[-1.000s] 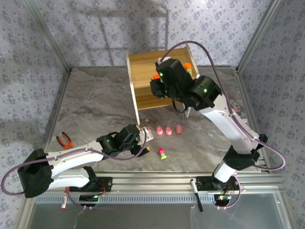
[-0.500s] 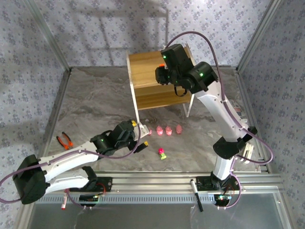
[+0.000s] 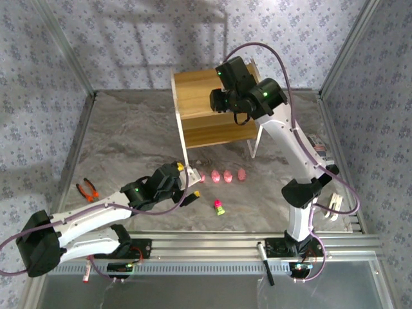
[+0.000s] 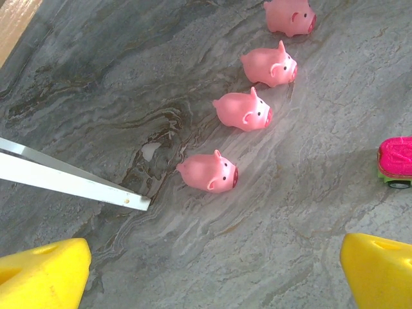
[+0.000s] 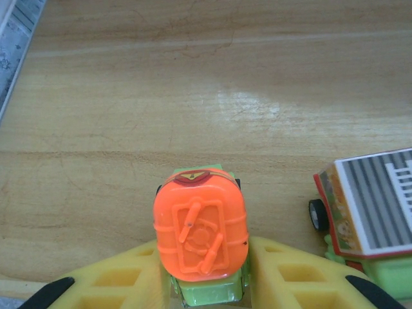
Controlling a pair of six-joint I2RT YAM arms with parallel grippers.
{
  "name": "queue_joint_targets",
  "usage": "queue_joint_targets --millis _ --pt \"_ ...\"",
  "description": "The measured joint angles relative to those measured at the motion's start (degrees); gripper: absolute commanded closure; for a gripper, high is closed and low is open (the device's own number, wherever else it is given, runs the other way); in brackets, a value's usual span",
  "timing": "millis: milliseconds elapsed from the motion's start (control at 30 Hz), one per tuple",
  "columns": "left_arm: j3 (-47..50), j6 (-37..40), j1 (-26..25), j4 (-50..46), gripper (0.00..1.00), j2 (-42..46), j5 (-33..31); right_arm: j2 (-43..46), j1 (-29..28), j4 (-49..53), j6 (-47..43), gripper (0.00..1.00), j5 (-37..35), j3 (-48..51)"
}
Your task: Place and organize the plastic toys onto the shelf
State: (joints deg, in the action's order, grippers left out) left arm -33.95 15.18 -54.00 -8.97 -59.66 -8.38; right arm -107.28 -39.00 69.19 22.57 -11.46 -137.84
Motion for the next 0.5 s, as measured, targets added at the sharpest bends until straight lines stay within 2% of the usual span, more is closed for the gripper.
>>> queue_joint_targets --millis 500 --pt "0.8 0.2 0.0 0.2 0.00 0.0 -0.1 -0.2 0.2 0.7 0.0 0.63 -0.3 -0.4"
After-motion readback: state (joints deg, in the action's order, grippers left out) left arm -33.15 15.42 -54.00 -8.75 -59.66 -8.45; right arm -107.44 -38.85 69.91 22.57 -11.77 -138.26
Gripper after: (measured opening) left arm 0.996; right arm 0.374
